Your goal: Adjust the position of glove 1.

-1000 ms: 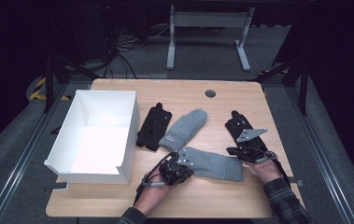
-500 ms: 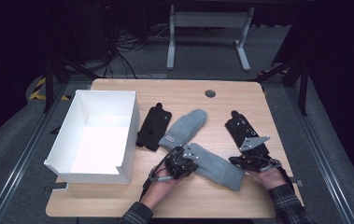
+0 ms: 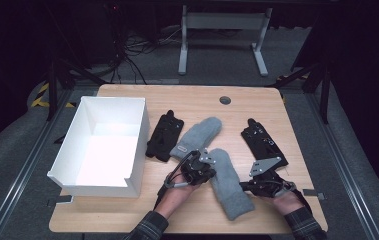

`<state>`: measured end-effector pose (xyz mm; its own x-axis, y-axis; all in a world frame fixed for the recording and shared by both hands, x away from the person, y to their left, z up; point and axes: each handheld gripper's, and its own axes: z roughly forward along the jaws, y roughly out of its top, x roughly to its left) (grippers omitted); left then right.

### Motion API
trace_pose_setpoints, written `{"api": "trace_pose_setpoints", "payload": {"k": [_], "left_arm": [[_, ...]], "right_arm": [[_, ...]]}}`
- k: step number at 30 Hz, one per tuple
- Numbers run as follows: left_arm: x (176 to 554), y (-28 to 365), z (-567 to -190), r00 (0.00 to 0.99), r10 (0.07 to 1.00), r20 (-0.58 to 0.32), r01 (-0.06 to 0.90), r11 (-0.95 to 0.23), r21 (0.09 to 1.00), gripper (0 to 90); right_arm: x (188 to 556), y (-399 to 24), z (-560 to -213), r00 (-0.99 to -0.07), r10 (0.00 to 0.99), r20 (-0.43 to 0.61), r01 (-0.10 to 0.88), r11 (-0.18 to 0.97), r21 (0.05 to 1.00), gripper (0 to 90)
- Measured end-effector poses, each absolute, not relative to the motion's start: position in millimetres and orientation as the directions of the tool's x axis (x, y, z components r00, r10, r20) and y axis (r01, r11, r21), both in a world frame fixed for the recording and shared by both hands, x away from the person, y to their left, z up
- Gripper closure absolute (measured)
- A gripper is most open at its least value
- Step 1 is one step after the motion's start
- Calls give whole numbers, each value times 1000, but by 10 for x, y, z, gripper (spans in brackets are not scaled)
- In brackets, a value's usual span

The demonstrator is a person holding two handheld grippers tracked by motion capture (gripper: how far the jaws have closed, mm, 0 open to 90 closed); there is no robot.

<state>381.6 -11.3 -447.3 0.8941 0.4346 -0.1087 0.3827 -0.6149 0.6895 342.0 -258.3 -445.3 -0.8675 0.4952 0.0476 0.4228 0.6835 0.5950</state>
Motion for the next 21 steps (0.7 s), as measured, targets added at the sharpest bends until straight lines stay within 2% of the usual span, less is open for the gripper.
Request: {"api": "trace_pose_setpoints", "payload": {"k": [21], "left_arm": [[3839, -77, -4453, 890, 440, -122, 393, -603, 694, 900]], "right_arm": [[3307, -1901, -4513, -942, 331, 55, 291, 722, 627, 900]]}}
